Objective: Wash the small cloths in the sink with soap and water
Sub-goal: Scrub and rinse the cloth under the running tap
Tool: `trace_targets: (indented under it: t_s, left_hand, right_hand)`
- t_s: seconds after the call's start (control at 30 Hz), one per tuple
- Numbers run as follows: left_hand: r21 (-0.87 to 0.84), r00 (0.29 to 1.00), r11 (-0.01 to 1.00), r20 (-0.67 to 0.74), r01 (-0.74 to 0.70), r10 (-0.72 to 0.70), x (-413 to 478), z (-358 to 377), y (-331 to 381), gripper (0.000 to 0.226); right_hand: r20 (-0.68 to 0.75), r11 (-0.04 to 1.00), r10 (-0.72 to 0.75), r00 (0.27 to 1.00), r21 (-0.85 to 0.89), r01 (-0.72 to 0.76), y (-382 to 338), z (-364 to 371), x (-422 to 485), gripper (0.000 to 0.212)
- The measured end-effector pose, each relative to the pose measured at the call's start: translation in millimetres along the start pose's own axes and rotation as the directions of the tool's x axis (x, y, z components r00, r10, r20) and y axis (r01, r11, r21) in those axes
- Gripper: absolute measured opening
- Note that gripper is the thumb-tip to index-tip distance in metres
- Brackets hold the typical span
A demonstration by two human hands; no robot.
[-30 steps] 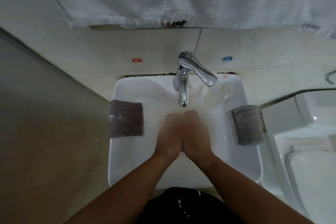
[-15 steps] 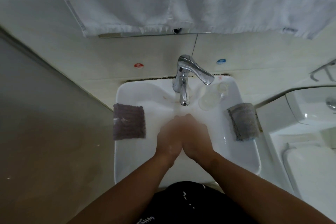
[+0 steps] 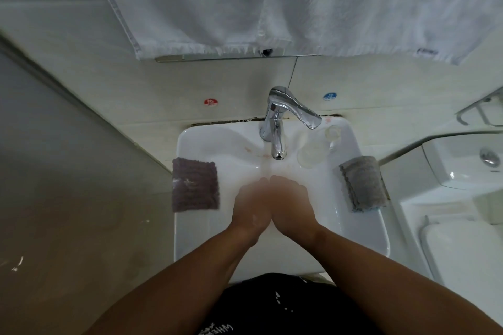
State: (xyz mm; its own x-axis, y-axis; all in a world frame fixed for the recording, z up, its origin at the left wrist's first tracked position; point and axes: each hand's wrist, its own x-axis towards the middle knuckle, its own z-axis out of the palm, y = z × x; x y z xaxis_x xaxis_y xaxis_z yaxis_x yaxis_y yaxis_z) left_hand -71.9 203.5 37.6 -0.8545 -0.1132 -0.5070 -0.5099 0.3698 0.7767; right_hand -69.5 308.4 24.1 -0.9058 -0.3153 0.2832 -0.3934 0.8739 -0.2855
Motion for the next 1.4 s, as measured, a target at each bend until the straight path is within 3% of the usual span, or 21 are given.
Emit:
trace_targets:
  t_s: [0.13, 0.2, 0.23, 0.3, 0.37, 0.5, 0.6, 0.77, 0.8, 0.9, 0.93, 0.97, 1.03, 1.1, 1.2, 1.3, 1.4]
  left_hand:
    - [-0.047, 0.999, 0.998, 0.012, 0.035, -0.034, -0.7, 0.5, -0.8, 0.048]
    - [-0.043, 0.999, 0.998, 0.036, 0.041, -0.040, -1.0, -0.2, -1.2, 0.049]
    - [-0.041, 0.997, 0.998, 0.059, 0.042, -0.040, -1.1, -0.9, -1.2, 0.050]
    - [-0.028, 0.993, 0.999, 0.117, 0.033, -0.030, -0.6, -3.3, -3.3, 0.050]
    - [-0.010, 0.990, 1.000, 0.140, 0.007, -0.006, 0.9, -6.4, -7.9, 0.049]
    - [0.022, 0.998, 1.000, 0.062, -0.010, 0.008, 0.2, -12.0, -12.7, 0.043]
    - [0.003, 1.000, 1.000, -0.029, 0.007, -0.007, 5.8, -21.6, -14.0, 0.039]
    - [-0.118, 0.998, 0.992, 0.019, 0.055, -0.053, 18.6, -39.4, -23.9, 0.035]
    - [-0.174, 0.996, 0.982, 0.051, 0.079, -0.072, 20.1, -40.5, -25.6, 0.033]
    - [-0.324, 0.978, 0.930, 0.171, 0.170, -0.120, 24.3, -44.5, -26.7, 0.023]
    - [-0.351, 0.967, 0.914, 0.220, 0.203, -0.130, 25.5, -46.3, -26.3, 0.020]
    - [-0.352, 0.955, 0.908, 0.264, 0.226, -0.135, 26.4, -48.9, -25.4, 0.021]
    - [-0.336, 0.926, 0.902, 0.347, 0.271, -0.149, 28.9, -53.7, -26.7, 0.018]
    - [-0.340, 0.892, 0.883, 0.420, 0.323, -0.165, 30.3, -57.5, -28.9, 0.009]
    - [-0.368, 0.883, 0.861, 0.435, 0.351, -0.174, 30.5, -58.1, -34.6, 0.028]
    - [-0.373, 0.923, 0.877, 0.342, 0.304, -0.175, 27.5, -56.1, -44.0, 0.024]
    - [-0.310, 0.949, 0.916, 0.263, 0.255, -0.175, 27.7, -53.0, -56.0, 0.018]
  right_hand:
    - [0.018, 0.999, 0.009, 1.000, 0.054, -0.010, -0.3, 1.7, -1.5, 0.032]
    - [0.024, 0.996, 0.003, 1.000, 0.085, -0.005, 0.5, 3.0, -3.2, 0.016]
    - [0.020, 0.990, 0.052, 0.998, 0.133, -0.055, -0.4, 2.7, -4.0, 0.007]
    - [0.109, 0.914, 0.274, 0.955, 0.281, -0.294, -1.6, 1.1, -6.0, 0.028]
    - [0.280, 0.756, 0.408, 0.869, 0.430, -0.493, 1.2, -1.7, -8.2, 0.033]
    - [0.293, 0.771, 0.433, 0.852, 0.369, -0.519, 8.3, -7.2, -12.7, 0.029]
    - [0.296, 0.732, 0.532, 0.793, 0.311, -0.606, 20.4, -6.5, -18.5, 0.033]
    - [0.403, 0.662, 0.576, 0.711, 0.280, -0.695, 45.8, -17.1, -20.8, 0.043]
    - [0.440, 0.586, 0.588, 0.679, 0.348, -0.732, 48.9, -19.5, -19.9, 0.042]
    - [0.593, 0.117, 0.576, 0.563, 0.622, -0.774, 53.2, -24.1, -17.5, 0.030]
    - [0.623, 0.016, 0.558, 0.549, 0.653, -0.757, 54.5, -24.7, -17.6, 0.027]
    - [0.634, -0.018, 0.546, 0.548, 0.662, -0.749, 55.4, -24.8, -17.9, 0.026]
    - [0.602, 0.051, 0.571, 0.558, 0.652, -0.756, 54.6, -23.3, -18.0, 0.029]
    - [0.518, 0.214, 0.640, 0.567, 0.589, -0.779, 54.3, -20.9, -19.4, 0.032]
    - [0.464, 0.386, 0.662, 0.588, 0.461, -0.799, 58.6, -17.1, -23.3, 0.035]
    - [0.500, 0.446, 0.624, 0.601, 0.404, -0.799, 64.4, -11.5, -28.9, 0.037]
    - [0.532, 0.424, 0.582, 0.615, 0.447, -0.788, 68.0, -7.2, -34.3, 0.029]
